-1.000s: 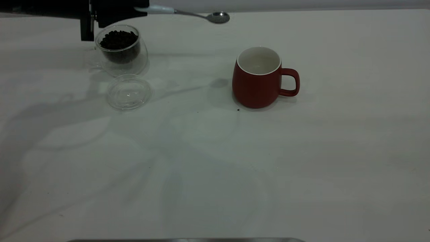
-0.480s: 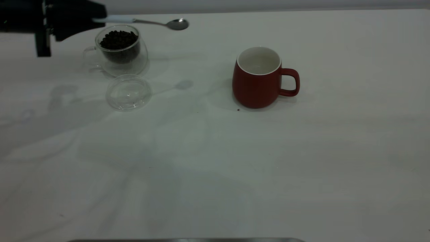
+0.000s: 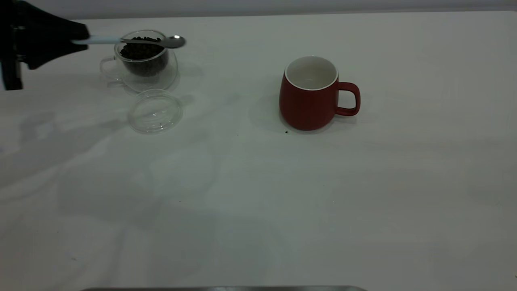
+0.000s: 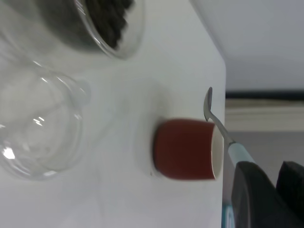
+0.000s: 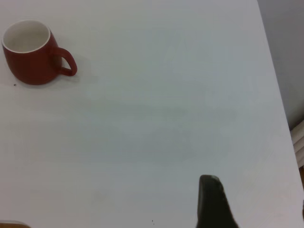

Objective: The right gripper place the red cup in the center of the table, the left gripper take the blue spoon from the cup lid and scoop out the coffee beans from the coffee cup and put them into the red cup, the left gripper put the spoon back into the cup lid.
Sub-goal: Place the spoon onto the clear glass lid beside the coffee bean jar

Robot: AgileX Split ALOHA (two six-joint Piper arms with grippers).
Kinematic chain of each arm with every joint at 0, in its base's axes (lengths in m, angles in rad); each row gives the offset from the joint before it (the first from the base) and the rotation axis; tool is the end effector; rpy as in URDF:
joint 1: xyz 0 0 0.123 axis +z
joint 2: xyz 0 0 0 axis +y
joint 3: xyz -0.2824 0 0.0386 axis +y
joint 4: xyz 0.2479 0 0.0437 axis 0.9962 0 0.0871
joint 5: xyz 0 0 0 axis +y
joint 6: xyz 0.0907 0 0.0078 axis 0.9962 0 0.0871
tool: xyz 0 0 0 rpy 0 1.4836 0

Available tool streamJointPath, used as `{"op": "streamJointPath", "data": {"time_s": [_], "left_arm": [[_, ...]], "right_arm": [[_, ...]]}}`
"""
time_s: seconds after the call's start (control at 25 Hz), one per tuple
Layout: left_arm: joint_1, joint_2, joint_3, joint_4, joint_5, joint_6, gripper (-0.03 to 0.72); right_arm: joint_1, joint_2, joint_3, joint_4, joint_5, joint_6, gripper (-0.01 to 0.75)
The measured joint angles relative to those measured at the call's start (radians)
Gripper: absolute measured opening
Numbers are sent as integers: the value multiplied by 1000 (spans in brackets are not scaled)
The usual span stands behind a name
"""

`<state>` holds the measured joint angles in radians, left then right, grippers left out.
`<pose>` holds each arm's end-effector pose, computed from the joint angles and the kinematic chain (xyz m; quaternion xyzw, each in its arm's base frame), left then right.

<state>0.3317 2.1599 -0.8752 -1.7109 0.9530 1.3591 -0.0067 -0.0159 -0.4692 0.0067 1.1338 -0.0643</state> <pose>0.3357 0.0378 0.0656 -0.2092 0.8397 -0.4486 0.2233 -0.0071 0.0006 0.2628 -0.0254 0.8750 -0.0138 0.4833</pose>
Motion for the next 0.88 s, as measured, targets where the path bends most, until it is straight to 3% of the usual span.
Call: {"op": "streamJointPath", "data": {"time_s": [0.24, 0.56, 0.88], "left_arm": [[53, -1, 0, 24, -12, -29, 122], [63, -2, 0, 219, -200, -120, 122], [63, 13, 0, 189, -234, -107, 122]], "right_arm": [[0, 0, 0, 0, 0, 0, 476], [0, 0, 0, 0, 0, 0, 476], [0, 0, 0, 0, 0, 0, 476]]}}
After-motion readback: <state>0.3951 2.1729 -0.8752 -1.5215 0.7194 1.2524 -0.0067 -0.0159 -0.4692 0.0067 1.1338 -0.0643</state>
